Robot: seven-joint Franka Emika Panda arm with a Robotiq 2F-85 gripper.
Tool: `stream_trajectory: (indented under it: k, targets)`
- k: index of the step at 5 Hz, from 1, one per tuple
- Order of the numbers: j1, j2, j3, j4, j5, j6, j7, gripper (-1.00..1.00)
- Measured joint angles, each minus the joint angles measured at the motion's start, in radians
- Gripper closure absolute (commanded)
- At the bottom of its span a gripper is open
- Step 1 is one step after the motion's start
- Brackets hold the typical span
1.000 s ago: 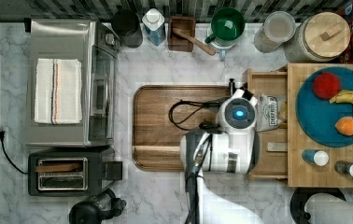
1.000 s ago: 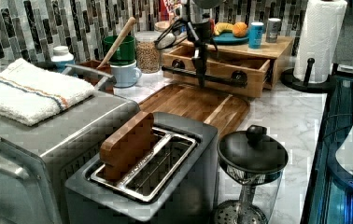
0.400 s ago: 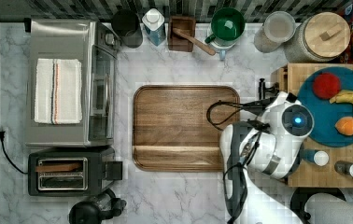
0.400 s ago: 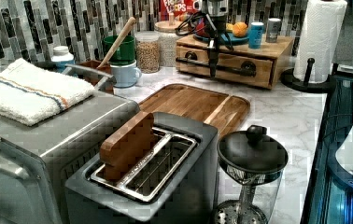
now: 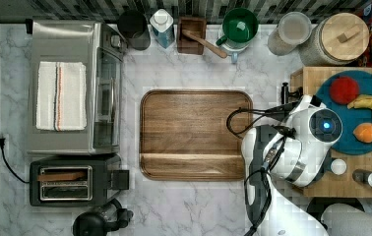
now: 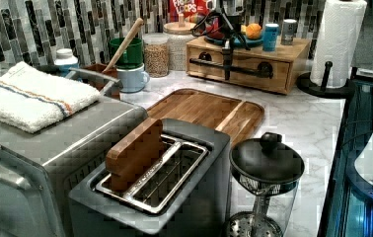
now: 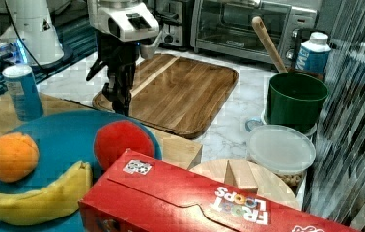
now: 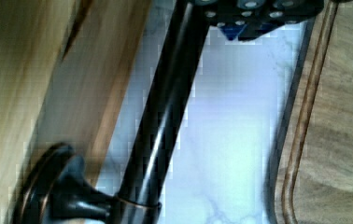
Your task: Close the drawer.
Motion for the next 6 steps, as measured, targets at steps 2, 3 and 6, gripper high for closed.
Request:
stream_trajectory:
  k: [2,3,6]
  targets:
    - [0.005,0.002,0.000,-0.006,-0.002,0.026,0.013,1.00]
    - [0.025,0.001,-0.019,-0.006,-0.006,0.027,0.069,1.00]
    - [0.032,0.001,-0.025,-0.006,-0.015,0.031,0.096,1.00]
